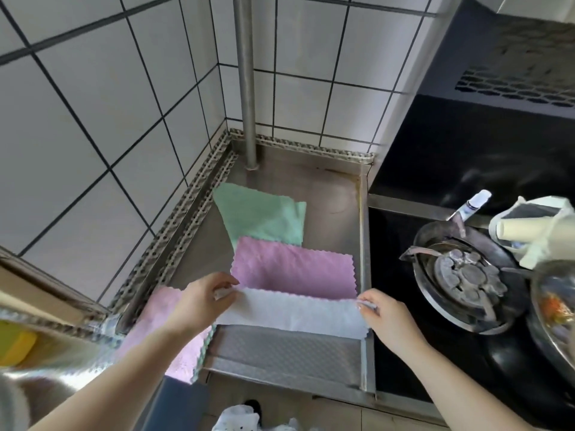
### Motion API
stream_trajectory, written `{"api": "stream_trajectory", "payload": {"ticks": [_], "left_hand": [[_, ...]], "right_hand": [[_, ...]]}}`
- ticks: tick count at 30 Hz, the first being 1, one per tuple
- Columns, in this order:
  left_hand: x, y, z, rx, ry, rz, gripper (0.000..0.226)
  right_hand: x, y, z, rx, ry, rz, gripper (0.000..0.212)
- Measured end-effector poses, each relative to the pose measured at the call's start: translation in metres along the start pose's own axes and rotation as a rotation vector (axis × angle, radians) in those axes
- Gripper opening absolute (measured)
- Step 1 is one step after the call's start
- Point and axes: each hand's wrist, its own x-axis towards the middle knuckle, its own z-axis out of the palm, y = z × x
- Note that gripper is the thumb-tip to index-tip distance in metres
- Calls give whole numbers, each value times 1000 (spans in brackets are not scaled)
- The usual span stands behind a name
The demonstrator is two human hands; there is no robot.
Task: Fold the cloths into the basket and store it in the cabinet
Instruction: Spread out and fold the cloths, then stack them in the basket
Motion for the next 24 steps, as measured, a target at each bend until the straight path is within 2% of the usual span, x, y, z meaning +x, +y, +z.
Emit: {"api": "stream_trajectory", "payload": {"ticks": [8, 15, 19, 24], "left_hand": [[58, -1, 11, -158, 32, -77, 20], [111, -10, 19, -155, 36, -109, 24], [132, -15, 28, -177, 24, -181, 28], [150, -15, 37, -172, 1, -181, 26]], "right_hand": [[58, -7, -1, 39, 65, 123, 6], [100, -14, 4, 8, 120, 167, 15], [115, -13, 9, -26, 103, 197, 19], [129, -10, 12, -73, 91, 262, 19]]}}
